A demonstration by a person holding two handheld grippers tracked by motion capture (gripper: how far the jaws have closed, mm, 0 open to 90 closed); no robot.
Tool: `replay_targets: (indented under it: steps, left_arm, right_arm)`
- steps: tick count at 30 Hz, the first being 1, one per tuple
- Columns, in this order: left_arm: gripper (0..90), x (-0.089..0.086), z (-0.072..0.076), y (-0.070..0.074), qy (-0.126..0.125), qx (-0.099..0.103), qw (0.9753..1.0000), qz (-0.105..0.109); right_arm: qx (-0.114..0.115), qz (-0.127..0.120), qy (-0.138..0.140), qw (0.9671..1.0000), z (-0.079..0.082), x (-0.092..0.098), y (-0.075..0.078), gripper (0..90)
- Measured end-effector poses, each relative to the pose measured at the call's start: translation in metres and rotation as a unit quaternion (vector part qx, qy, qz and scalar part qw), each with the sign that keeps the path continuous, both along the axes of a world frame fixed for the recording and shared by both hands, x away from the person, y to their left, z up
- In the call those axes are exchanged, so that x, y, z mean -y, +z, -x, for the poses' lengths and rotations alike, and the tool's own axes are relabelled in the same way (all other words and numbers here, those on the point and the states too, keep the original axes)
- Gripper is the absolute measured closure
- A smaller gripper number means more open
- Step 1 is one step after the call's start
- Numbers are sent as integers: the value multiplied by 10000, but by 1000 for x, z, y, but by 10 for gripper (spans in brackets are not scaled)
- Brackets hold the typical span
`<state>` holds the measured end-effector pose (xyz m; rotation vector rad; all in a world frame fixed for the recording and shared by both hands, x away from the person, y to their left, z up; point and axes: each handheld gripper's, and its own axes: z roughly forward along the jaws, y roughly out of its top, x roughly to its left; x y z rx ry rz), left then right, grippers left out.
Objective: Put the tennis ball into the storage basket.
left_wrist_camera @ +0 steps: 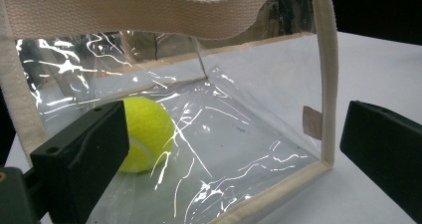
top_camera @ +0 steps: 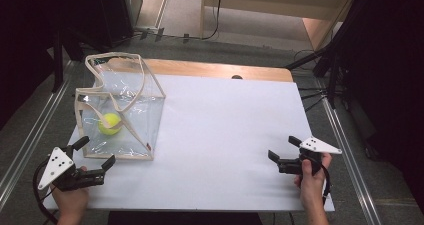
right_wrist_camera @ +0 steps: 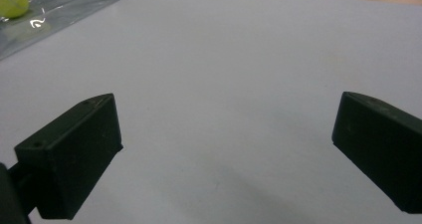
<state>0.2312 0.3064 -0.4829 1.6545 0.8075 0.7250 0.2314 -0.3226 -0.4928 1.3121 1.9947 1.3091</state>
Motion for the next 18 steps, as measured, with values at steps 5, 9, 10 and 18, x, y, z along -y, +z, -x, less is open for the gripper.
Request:
replay_targets:
  steps: [5,9,10,18]
  left_arm:
    - [0,0,0,0,1,-1,10000,-4]
    - [0,0,0,0,-1,3,10000,3]
    - [0,0,0,0,-1,-1,10000,9]
    - [0,0,0,0,-4,-8,10000,15]
  right_arm:
    - [16,-36,-83,10000,6,7,-1,0]
    - [61,-75,-150,9998,11,15,-3,0]
    - [40,-87,-172,9998,12,16,-3,0]
    - [79,-130,-286,9995,20,25,-4,0]
